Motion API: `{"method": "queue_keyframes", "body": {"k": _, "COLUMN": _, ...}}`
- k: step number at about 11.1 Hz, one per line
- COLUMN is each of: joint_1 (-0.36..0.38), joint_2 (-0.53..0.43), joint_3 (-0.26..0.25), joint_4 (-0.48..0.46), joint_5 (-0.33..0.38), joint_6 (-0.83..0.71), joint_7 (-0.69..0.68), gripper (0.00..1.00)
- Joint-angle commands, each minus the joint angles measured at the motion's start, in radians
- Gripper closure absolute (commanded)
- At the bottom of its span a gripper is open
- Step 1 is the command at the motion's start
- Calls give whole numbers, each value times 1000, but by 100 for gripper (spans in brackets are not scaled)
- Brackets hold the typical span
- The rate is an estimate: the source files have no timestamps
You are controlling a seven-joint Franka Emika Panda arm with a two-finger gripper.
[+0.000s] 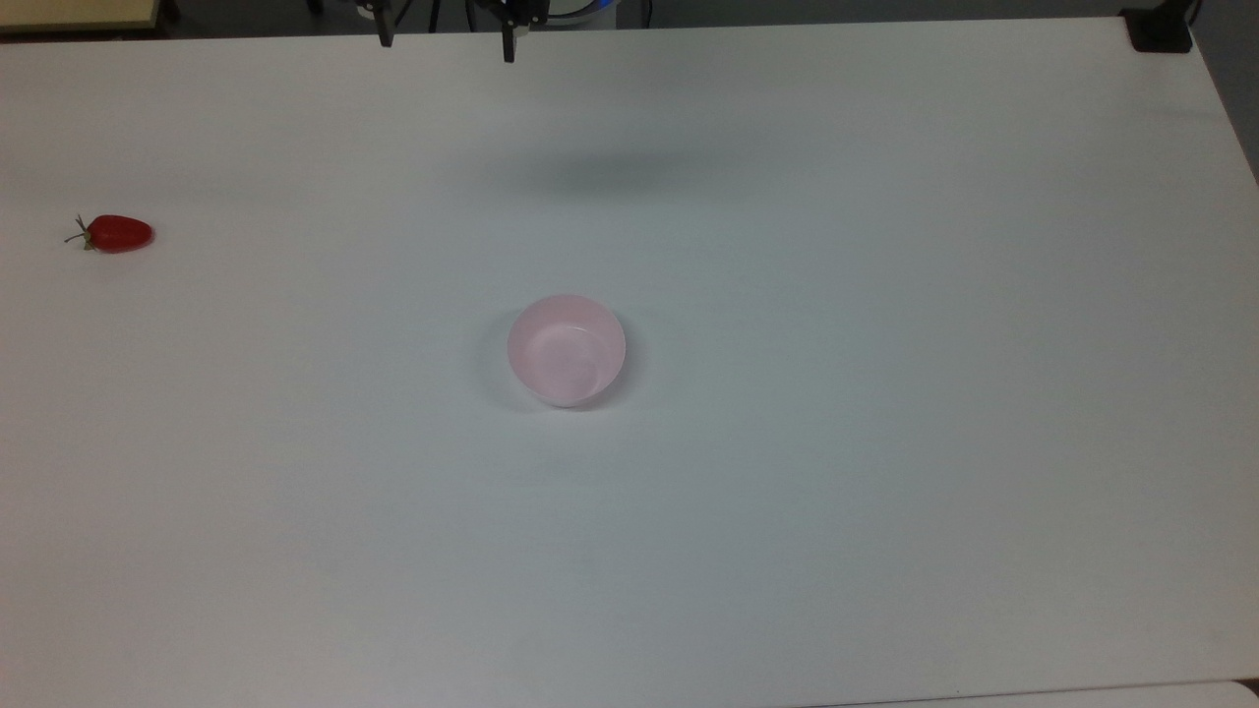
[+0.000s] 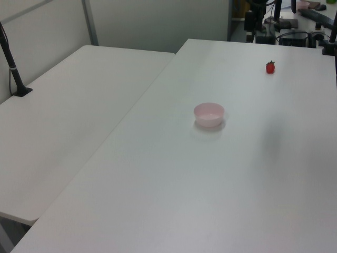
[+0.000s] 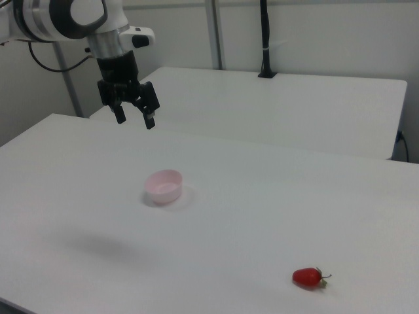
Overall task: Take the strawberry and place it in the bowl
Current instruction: 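Move the gripper over to the red strawberry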
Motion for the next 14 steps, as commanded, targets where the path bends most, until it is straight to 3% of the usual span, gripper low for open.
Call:
{"method": "queue_keyframes", "body": {"k": 1, "joint_1": -20, "joint_2": -6, "joint_3": -30, "joint_4": -22, "joint_5": 12, "joint_6": 4, "joint_7": 5, "gripper": 0}}
{"method": "queue_keyframes", "body": {"k": 8, "joint_1": -18, "joint_2": 2, "joint_3": -27, "joint_4": -22, "joint_5": 7, "joint_6": 6, "joint_7": 1, "gripper": 0}}
{"method": "queue_keyframes", "body": {"k": 14, "joint_1": -218, "joint_2": 40, "joint_3": -29, "joint_4": -24, "joint_5": 18, "joint_6": 33, "joint_7": 1, "gripper": 0}}
